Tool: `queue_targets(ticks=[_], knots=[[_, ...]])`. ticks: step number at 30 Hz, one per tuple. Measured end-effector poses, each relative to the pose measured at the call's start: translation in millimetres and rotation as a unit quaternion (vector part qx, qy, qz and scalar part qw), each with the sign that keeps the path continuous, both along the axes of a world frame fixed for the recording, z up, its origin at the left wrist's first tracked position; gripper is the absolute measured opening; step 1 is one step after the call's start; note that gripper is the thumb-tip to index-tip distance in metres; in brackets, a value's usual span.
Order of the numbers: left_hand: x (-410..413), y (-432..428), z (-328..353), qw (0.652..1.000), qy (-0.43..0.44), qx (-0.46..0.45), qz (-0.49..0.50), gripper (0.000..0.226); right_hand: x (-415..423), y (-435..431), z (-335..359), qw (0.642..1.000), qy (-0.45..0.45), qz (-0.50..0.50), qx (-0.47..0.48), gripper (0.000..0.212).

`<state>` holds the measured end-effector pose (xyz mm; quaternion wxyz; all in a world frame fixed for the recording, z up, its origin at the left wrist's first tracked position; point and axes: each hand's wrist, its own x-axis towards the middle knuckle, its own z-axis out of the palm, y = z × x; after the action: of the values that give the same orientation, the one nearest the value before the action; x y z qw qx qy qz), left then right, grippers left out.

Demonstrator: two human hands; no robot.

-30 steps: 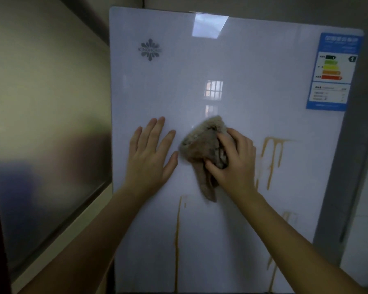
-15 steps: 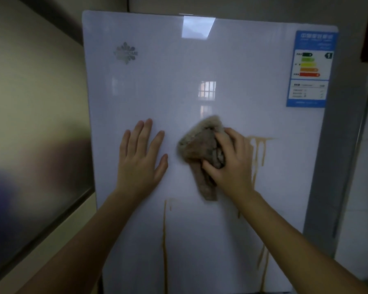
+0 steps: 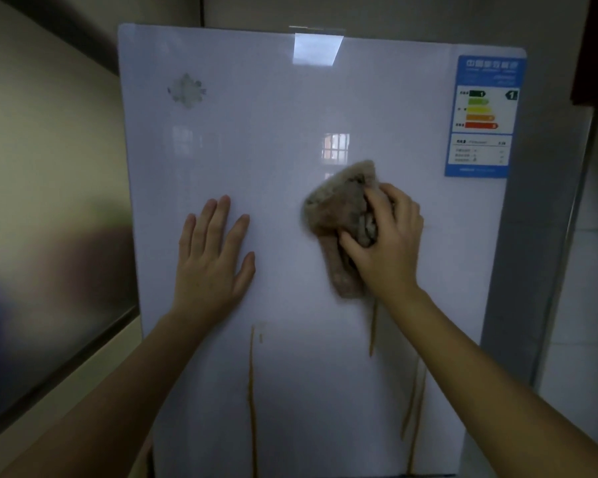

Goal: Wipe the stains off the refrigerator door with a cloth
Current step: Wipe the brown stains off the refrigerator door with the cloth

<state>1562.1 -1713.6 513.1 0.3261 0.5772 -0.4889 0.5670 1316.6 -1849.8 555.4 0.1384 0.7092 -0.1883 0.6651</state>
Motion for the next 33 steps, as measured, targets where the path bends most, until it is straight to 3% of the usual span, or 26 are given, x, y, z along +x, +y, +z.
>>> queue_targets(ticks=[8,11,16,18,25,33], knots=[[-0.8,1.2,-0.1,1.000,0.001,0.006,0.005,0.060,3.6,6.3,-51.8,0.989,0.135,-0.004,-0.058,0.063],[-0.3,0.6,-0.2,1.000,0.004,0.007,0.002,0.061,-10.9,-2.7,-33.9,0.993,0.106,-0.010,-0.050,0.066],[0.7,0.5,-0.7,1.000,0.003,0.003,-0.006,0.060,-31.6,-18.4,11.7,1.000,-0.015,-0.015,-0.004,0.069],[0.6,0.0,-0.9,1.000,0.007,0.005,-0.007,0.060,-31.3,-19.9,11.6,1.000,-0.019,-0.019,0.001,0.069],[-0.1,-0.5,-1.8,1.000,0.006,0.004,-0.008,0.060,-50.5,-27.2,-43.9,0.979,0.170,-0.036,-0.106,0.063],[0.9,-2.0,-2.4,1.000,0.015,0.011,-0.013,0.062,-45.1,-23.3,0.4,1.000,0.007,-0.010,-0.004,0.069]])
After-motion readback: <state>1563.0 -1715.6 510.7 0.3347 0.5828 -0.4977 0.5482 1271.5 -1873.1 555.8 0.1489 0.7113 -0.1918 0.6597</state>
